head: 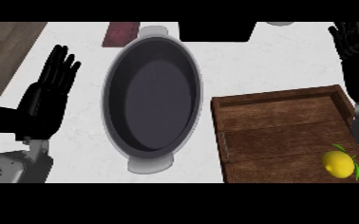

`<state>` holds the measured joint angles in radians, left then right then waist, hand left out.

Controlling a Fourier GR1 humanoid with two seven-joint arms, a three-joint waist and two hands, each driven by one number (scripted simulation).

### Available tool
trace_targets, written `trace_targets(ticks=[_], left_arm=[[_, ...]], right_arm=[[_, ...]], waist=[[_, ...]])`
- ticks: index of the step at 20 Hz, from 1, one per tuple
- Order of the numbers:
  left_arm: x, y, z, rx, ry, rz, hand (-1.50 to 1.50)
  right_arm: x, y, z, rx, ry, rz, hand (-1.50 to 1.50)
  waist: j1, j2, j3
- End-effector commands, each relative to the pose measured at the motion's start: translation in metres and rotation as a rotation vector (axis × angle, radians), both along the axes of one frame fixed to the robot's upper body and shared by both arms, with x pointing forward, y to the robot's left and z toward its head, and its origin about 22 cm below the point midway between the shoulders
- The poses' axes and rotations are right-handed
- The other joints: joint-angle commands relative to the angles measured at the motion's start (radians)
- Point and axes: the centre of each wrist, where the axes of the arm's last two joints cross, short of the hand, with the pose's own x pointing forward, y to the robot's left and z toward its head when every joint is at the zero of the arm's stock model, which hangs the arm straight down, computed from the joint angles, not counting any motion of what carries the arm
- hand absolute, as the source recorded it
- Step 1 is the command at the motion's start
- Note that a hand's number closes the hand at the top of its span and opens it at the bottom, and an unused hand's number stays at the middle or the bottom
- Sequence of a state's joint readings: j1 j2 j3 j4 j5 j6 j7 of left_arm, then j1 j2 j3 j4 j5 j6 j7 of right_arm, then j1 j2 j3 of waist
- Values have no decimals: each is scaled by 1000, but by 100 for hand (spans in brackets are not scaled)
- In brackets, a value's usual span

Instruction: Pick the lemon from the tray and place it in the pot

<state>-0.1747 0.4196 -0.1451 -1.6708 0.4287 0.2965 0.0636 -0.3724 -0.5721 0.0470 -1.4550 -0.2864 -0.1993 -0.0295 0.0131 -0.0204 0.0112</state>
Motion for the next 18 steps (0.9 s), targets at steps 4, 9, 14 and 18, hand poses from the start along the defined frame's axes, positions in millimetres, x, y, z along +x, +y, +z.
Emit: trace_targets(ticks=[4, 9, 14, 18], left_arm=[[-3, 38, 0, 107, 3, 160, 0], [-3, 48, -4, 111, 65, 215, 0], [-2, 32, -3, 113, 84, 177, 0], [20, 36, 2, 96, 88, 160, 0]], right_arm=[[-49, -105, -25, -111, 230, -440, 150], [-115, -182, -55, -507, 524, -796, -150], [-163, -164, -39, -466, 362, -742, -150], [-167, -133, -8, -501, 381, -637, -150]], waist=[[-59, 16, -11], [-91, 23, -13], [-53, 12, -13], [-51, 17, -14]])
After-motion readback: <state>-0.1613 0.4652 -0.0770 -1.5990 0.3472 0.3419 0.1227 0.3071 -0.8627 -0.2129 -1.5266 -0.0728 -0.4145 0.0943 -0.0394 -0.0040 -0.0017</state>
